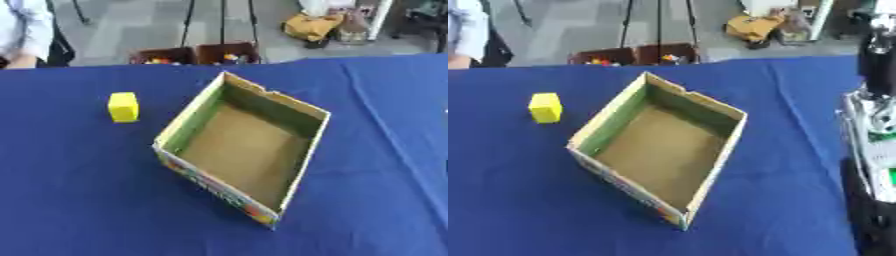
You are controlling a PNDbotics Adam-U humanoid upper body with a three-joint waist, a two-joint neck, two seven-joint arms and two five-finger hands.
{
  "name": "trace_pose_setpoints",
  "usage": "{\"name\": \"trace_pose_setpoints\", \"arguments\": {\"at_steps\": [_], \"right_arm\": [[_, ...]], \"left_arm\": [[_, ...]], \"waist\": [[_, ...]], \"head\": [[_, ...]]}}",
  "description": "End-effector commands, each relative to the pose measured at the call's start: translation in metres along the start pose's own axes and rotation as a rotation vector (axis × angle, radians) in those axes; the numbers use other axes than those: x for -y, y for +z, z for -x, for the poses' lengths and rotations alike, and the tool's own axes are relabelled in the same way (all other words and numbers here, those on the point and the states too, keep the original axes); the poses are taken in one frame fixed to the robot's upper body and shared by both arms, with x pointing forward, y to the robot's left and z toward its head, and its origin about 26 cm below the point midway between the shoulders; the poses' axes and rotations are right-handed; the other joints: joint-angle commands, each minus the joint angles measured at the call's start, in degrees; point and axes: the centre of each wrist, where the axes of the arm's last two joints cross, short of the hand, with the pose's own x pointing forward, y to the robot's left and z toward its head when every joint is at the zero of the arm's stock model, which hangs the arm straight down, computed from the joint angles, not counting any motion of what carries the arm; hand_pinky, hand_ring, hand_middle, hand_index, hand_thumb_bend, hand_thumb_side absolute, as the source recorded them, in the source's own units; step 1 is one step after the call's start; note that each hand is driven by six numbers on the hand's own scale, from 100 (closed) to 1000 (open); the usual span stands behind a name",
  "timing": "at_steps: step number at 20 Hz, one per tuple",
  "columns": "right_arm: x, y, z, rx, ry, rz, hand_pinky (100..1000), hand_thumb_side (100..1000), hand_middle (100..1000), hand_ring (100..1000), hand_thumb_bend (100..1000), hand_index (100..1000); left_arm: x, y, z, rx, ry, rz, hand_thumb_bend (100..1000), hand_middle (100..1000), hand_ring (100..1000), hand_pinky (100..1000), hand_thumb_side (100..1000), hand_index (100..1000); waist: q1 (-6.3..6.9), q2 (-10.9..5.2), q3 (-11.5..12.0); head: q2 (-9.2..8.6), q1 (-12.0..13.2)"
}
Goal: Pick up objects on the table and place them in the box.
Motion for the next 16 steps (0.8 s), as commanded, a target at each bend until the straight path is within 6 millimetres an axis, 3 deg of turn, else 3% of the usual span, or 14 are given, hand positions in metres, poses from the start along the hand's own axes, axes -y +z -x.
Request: {"name": "trace_pose_setpoints", "arguments": {"at_steps": [1,10,16], "right_arm": [[0.003,-0.009,-0.005,0.038,0.004,-0.022,743,626,643,750,100,815],[0.003,-0.010,-0.005,0.041,-0.002,-0.044,744,630,639,750,100,815],[0.001,-0.010,-0.005,0.040,-0.009,-0.061,745,633,637,751,100,815]], "left_arm": [[-0.011,-0.017,-0.007,0.024,-0.089,0.082,100,851,800,686,973,961],[-0.023,-0.032,-0.010,-0.059,-0.319,0.321,100,866,776,661,920,986],[-0.043,-0.038,0.012,-0.166,-0.474,0.524,100,882,789,682,929,1000]], "waist": [[0.83,0.13,-0.3],[1.31,0.45,-1.0],[1.81,0.36,-1.5]], "head": [[-0.87,0.5],[-0.88,1.4],[-0.78,2.8]]}}
